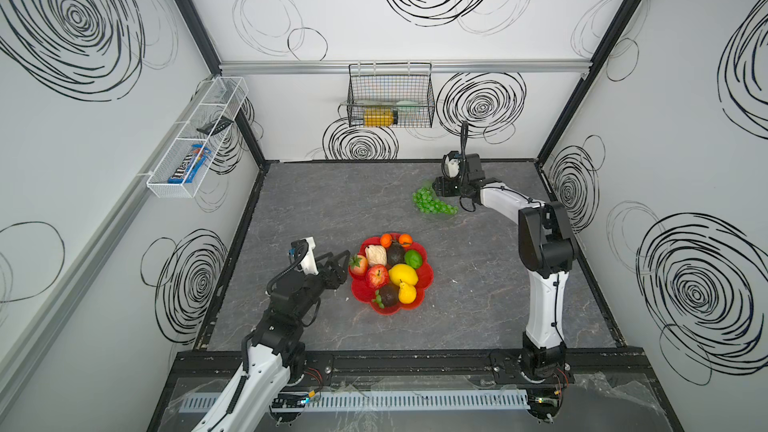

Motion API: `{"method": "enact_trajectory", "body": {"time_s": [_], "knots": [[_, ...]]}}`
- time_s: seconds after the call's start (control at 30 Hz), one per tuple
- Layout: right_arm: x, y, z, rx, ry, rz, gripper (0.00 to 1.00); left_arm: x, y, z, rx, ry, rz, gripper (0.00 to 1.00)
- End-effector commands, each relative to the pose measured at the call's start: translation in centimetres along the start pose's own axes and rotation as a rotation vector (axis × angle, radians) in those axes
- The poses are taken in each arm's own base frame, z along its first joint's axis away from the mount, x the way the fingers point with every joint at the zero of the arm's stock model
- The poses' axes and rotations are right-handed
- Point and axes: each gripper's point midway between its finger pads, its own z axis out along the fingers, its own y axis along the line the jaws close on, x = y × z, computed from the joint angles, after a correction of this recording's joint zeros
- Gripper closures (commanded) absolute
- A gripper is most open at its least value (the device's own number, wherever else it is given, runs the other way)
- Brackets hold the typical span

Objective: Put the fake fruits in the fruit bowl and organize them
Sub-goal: 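Move the right gripper over the green grape bunch, then lower the right gripper onto the grape bunch and close on it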

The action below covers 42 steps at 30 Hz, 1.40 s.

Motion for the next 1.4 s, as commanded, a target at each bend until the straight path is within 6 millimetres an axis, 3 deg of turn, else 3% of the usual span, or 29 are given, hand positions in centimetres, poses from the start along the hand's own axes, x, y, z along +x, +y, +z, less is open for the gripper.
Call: {"method": "enact_trajectory", "body": {"time_s": [0.0,0.27,0.53,0.9,1.13,1.17,1.37], "knots": [[0.2,-1.3,1.0,0.041,0.042,-0.044,0.27,-0.9,-0.6,0.0,0.028,-0.043,0.023,0.25],[1.1,0.5,3.3,-0.038,0.068,-0.146,0.28,-0.8,-0.4,0.1,0.020,-0.041,0.021,0.25],[1.8,3.9,3.8,-0.072,0.114,-0.236,0.30,-0.9,-0.4,0.1,0.019,-0.042,0.019,0.24],[3.4,6.7,1.1,-0.051,0.178,-0.315,0.36,-0.9,-0.3,0.1,0.017,-0.043,0.017,0.22],[3.5,7.9,-2.2,-0.072,0.149,-0.360,0.36,-0.9,-0.3,0.1,0.015,-0.044,0.017,0.21],[3.6,8.0,-2.6,-0.074,0.145,-0.369,0.36,-0.9,-0.3,0.1,0.015,-0.044,0.017,0.18],[1.8,8.0,-3.4,-0.052,0.085,-0.370,0.36,-0.9,-0.2,0.1,0.013,-0.045,0.015,0.14]]}}
